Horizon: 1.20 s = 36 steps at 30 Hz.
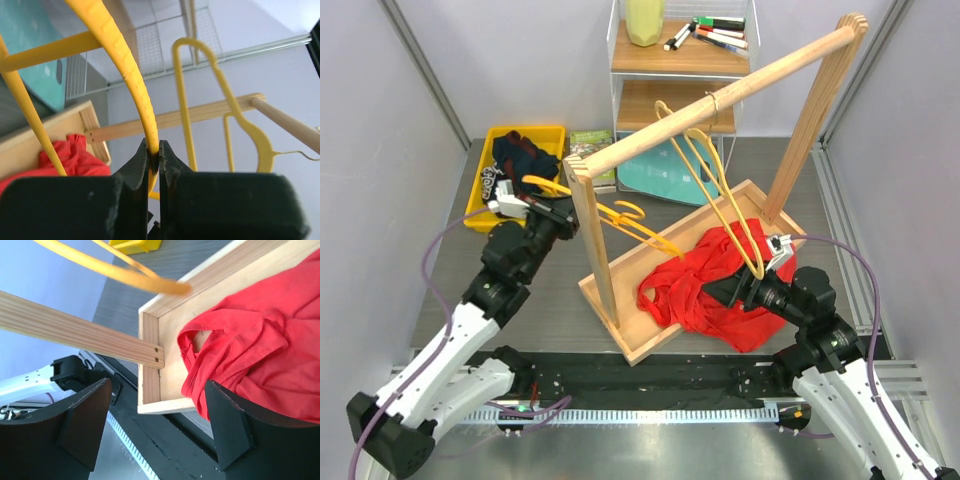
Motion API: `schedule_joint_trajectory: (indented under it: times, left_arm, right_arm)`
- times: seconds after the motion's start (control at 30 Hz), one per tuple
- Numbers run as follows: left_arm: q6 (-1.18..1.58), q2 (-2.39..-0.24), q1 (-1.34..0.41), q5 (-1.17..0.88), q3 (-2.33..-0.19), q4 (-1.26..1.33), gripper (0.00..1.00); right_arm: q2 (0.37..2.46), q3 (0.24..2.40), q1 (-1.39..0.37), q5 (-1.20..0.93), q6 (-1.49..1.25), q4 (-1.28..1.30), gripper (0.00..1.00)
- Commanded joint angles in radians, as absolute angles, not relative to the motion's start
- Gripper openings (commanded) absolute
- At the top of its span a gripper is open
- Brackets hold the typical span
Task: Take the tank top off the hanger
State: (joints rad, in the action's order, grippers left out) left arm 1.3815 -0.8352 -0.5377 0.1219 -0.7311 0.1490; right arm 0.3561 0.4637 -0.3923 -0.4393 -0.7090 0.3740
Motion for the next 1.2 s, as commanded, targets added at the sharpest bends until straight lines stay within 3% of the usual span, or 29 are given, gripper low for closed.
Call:
schedule_joint_trajectory:
  times: [0.0, 0.2, 0.4, 0.67, 0.77, 0.83, 1.07, 1.17]
  left_arm:
    - [1.21, -0.766, -0.528, 0.232, -0.841, 0.003, 0.0]
    - [1.365, -0.84, -0.512, 0.003, -0.835, -0.005, 0.0]
    - [1.604, -0.934, -0.511, -0.231, -0.769, 0.201, 0.0]
    - [1.738, -0.977, -0.512, -0.287, -0.735, 0.267, 0.0]
    - [1.758, -0.988, -0.514, -0.278, -0.736, 0.258, 0.0]
    - [1.764, -0.999, -0.52, -0.275, -0.75, 0.247, 0.0]
    - [1.784, -1.081, -0.577, -0.264, -0.784, 0.224, 0.0]
    - [1.807, -1.086, -0.6, -0.239, -0.753, 0.242, 0.0]
  right_arm:
    - [0.362, 0.521, -0.393, -0.422, -0.661, 0.417, 0.83]
    - [0.342, 0.514, -0.393, -0.535, -0.617, 0.304, 0.9]
    - [0.339, 0.508, -0.393, -0.571, -0.595, 0.236, 0.91]
    - [0.365, 0.42, -0.394, -0.667, -0.638, 0.041, 0.89]
    - [0.4, 0.388, -0.394, -0.712, -0.68, -0.036, 0.82]
    - [0.414, 0.388, -0.396, -0.726, -0.678, -0.038, 0.72]
    - [0.425, 0.388, -0.402, -0.681, -0.684, -0.017, 0.52]
    - [0.425, 0.38, -0.405, -0.675, -0.696, -0.015, 0.31]
